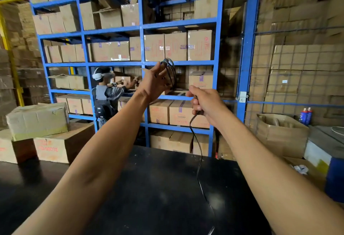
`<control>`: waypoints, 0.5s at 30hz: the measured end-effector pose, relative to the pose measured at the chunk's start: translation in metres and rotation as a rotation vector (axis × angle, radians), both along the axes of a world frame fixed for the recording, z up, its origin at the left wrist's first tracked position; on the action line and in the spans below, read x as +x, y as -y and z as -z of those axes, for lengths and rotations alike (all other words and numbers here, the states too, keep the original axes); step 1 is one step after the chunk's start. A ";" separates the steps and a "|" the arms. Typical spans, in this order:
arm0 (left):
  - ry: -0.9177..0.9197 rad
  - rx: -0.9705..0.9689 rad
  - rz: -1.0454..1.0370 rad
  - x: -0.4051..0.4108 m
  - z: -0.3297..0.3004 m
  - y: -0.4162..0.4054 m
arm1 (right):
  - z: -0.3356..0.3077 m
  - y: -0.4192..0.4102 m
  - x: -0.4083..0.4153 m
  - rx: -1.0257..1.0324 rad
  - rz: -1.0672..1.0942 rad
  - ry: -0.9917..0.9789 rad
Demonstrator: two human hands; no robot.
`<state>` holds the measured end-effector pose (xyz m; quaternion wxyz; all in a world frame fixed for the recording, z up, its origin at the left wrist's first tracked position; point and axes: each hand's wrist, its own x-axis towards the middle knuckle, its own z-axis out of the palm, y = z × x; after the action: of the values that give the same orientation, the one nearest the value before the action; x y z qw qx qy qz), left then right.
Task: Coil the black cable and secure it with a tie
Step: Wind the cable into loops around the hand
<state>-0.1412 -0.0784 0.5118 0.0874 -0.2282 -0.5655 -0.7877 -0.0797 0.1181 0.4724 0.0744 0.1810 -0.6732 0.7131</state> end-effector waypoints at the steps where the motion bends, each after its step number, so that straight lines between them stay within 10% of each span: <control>1: 0.009 0.000 -0.001 -0.003 0.001 -0.001 | -0.005 0.002 0.001 -0.012 0.005 0.002; 15: -0.069 -0.007 -0.057 -0.008 -0.039 -0.015 | -0.116 -0.006 0.030 -0.060 0.079 -0.100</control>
<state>-0.1492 -0.0638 0.5506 0.1285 -0.2395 -0.5710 -0.7746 -0.0502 0.1238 0.5883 0.1414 0.1875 -0.6538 0.7193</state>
